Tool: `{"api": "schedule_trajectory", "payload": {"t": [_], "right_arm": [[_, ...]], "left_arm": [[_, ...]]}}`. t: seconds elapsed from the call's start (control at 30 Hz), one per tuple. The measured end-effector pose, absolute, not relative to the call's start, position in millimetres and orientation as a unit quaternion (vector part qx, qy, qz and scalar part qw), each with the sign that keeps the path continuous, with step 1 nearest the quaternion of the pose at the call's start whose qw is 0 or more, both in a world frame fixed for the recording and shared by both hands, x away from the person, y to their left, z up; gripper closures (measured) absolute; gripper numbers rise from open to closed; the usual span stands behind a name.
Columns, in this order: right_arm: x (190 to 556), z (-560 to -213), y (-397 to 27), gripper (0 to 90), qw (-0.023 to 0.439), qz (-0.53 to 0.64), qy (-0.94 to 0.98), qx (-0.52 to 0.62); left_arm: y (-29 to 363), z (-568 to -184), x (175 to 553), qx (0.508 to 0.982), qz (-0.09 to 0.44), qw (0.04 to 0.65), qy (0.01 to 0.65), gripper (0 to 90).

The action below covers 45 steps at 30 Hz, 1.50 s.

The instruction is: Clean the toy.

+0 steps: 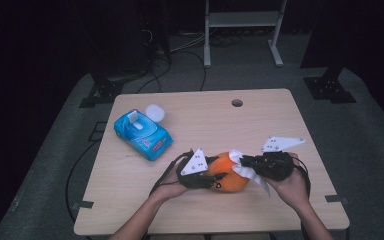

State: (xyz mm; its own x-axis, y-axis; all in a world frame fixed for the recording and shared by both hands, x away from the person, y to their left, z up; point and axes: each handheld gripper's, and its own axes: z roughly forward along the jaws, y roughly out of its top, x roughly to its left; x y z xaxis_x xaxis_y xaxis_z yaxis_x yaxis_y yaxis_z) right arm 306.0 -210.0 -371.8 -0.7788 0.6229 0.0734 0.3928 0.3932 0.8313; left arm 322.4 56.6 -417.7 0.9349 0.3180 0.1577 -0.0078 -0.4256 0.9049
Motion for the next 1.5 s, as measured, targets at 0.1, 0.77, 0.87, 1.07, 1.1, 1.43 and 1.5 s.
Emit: {"api": "schedule_trajectory", "payload": {"t": [0.1, 0.77, 0.87, 1.07, 1.1, 1.43, 1.5], "right_arm": [[319, -384, -204, 85.3, 0.112, 0.446, 0.83, 0.315], [290, -393, -174, 85.0, 0.116, 0.456, 0.843, 0.26], [292, -398, -188, 85.0, 0.112, 0.458, 0.838, 0.277], [290, -400, -212, 84.9, 0.121, 0.457, 0.824, 0.311], [287, -397, -210, 84.9, 0.121, 0.466, 0.821, 0.305], [291, -403, -203, 84.9, 0.129, 0.452, 0.833, 0.292], [290, -403, -209, 84.8, 0.139, 0.447, 0.83, 0.304]], "left_arm": [[62, -427, 331, 0.837, 0.133, 0.52, 0.109, 41.2], [84, -442, 306, 0.824, 0.085, 0.538, 0.154, 35.7], [84, -442, 306, 0.825, 0.084, 0.538, 0.153, 35.7], [81, -441, 304, 0.827, 0.087, 0.534, 0.15, 35.3], [80, -441, 304, 0.827, 0.087, 0.535, 0.15, 35.2], [85, -442, 306, 0.824, 0.086, 0.537, 0.16, 34.6], [85, -442, 306, 0.823, 0.084, 0.538, 0.161, 34.3]]}}
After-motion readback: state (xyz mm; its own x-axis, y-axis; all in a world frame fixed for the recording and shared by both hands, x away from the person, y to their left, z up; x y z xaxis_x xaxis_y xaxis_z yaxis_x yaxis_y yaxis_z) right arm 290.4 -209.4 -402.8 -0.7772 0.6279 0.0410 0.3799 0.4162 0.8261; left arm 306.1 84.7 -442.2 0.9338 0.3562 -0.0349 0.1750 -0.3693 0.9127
